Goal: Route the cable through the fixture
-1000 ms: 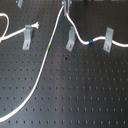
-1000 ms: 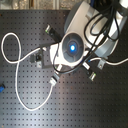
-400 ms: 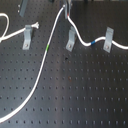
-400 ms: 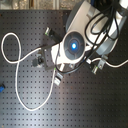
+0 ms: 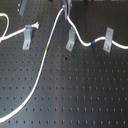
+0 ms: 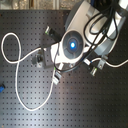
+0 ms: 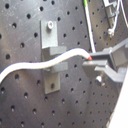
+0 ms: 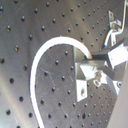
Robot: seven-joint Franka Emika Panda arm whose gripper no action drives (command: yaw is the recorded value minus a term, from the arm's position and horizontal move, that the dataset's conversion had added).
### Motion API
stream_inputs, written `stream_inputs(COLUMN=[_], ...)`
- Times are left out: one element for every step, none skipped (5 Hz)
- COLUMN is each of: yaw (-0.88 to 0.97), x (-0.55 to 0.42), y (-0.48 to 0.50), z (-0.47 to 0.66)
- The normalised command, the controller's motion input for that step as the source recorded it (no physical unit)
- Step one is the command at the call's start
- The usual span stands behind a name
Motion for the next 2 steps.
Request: stream_inputs(yaw=[0.5,0.07], x=[0.198,-0.086], y=[0.027,-0.004], z=[0.37,0.25])
